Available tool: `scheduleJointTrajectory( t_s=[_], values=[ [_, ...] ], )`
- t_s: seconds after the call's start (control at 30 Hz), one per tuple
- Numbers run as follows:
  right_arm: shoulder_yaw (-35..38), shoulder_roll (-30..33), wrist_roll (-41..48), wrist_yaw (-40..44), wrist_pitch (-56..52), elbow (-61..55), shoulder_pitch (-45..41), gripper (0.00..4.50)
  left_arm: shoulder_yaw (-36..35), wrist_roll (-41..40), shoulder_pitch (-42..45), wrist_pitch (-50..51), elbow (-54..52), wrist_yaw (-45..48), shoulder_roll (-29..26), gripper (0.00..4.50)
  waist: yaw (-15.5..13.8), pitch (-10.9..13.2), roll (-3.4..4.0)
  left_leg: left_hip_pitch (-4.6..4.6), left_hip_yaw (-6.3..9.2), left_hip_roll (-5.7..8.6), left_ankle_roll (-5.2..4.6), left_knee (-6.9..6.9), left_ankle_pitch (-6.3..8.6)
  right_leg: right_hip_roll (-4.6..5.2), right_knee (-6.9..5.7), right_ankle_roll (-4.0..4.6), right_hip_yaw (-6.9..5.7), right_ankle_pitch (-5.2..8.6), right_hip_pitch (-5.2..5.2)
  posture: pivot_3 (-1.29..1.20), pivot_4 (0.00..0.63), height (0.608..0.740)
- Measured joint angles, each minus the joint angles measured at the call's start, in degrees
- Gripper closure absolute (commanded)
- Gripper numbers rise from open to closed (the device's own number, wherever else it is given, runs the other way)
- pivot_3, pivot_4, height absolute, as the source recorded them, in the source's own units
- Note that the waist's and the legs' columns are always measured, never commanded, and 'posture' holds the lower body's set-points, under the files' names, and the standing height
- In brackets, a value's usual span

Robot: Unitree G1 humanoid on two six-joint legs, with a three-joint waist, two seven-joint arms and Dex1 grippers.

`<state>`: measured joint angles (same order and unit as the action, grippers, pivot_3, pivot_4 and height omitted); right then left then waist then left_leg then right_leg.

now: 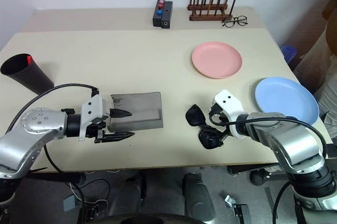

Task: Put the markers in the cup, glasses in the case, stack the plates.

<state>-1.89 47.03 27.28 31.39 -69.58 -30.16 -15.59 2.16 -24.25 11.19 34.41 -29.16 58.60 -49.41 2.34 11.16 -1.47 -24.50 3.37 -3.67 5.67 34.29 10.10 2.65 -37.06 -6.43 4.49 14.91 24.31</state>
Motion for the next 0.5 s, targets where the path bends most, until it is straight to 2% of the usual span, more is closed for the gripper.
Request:
scheduleJointTrajectory(
  t_s=[0.23,0.37,0.5],
  values=[
    [-2.99,5.39,-5.38,0.07,7.63,0.04,1.76,0.00,1.45,0.01,0.35,-0.03,0.52,-0.15,0.51,1.36,-0.04,-0.04,-0.04,0.00,-0.02,0.00,0.00,0.00,0.00,0.02,0.03,0.00,0.00,0.00,-0.01,0.00,0.150,0.740],
    [-4.14,6.35,-6.35,0.95,9.38,-0.26,2.31,1.28,1.58,0.05,0.73,-0.11,1.03,-0.17,0.62,1.32,-0.04,-0.05,-0.07,0.00,-0.02,0.00,0.00,0.01,0.00,0.02,0.03,0.01,0.00,0.00,-0.02,0.00,0.150,0.740],
    [-4.81,7.43,-7.16,1.63,9.59,-0.80,2.35,3.37,1.58,0.06,0.87,-0.21,1.02,-0.29,0.63,1.32,-0.01,-0.06,-0.09,0.01,-0.02,0.00,0.00,0.01,0.00,0.02,0.05,0.02,0.00,-0.01,-0.02,0.00,0.150,0.740]
  ],
)
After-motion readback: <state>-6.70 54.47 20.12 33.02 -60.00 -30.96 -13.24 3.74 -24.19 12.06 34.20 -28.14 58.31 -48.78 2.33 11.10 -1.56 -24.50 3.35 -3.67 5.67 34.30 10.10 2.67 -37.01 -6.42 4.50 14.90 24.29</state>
